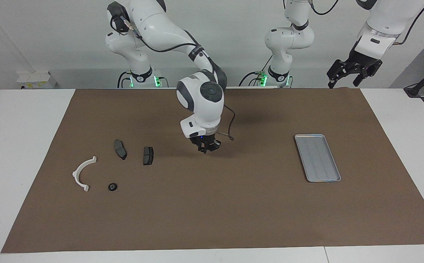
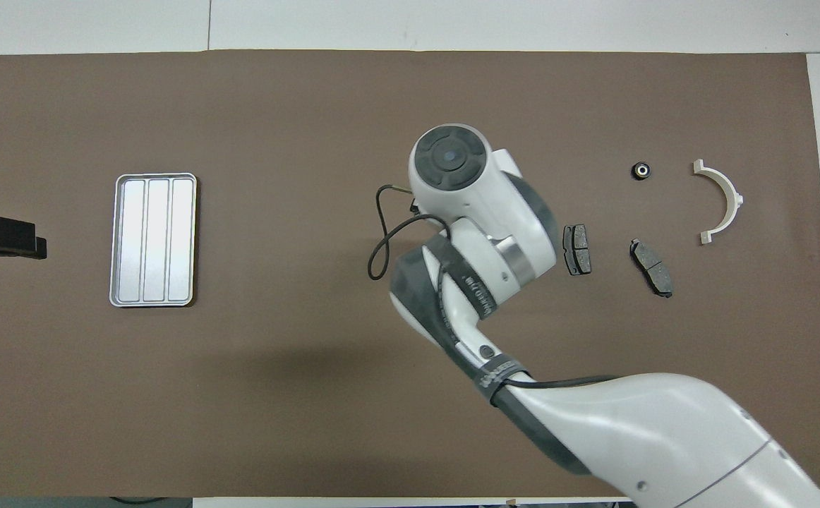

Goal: Place bearing gear from tray to pile
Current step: 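Carry the second gear with the right gripper beside the first gear and release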

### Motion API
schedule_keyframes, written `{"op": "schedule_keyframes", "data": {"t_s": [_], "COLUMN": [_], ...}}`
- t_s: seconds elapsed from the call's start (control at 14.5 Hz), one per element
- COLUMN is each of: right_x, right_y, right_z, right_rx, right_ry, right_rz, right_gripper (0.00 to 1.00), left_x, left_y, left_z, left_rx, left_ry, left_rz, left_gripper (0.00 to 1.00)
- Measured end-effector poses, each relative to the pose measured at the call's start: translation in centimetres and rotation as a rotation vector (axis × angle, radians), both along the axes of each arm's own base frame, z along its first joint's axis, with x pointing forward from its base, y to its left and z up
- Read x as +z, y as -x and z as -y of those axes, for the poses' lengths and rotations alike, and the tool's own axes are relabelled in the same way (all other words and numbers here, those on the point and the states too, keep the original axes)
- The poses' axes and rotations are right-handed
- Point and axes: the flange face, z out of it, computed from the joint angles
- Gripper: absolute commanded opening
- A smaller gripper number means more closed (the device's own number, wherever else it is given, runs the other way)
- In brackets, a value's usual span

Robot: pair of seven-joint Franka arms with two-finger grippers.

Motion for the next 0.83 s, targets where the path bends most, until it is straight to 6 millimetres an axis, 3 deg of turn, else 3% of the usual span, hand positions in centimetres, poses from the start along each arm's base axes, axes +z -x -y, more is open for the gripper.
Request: {"op": "schedule_keyframes", "data": {"t_s": [0.21, 0.41, 0.62, 0.83], "right_x": [3.8, 3.5, 1.2, -2.7], "right_y": [-3.2, -5.1, -6.1, -6.2], "right_z": [10.5, 18.1, 23.3, 25.0], "right_rx": [0.158, 0.276, 0.344, 0.357], "right_ry": [-0.006, -0.017, -0.026, -0.032], "right_rz": [-0.029, -0.043, -0.013, 0.027], "right_gripper": [0.0, 0.0, 0.0, 0.0], "left_x": [0.0, 0.0, 0.0, 0.0], "left_y": [0.0, 0.0, 0.0, 0.0], "left_z": [0.2, 0.2, 0.3, 0.3], "left_rx": [-0.003, -0.004, -0.005, -0.005], "left_ry": [0.0, 0.0, 0.0, 0.0], "left_rz": [-0.001, -0.002, -0.002, -0.002], "left_gripper": [1.0, 1.0, 1.0, 1.0]}}
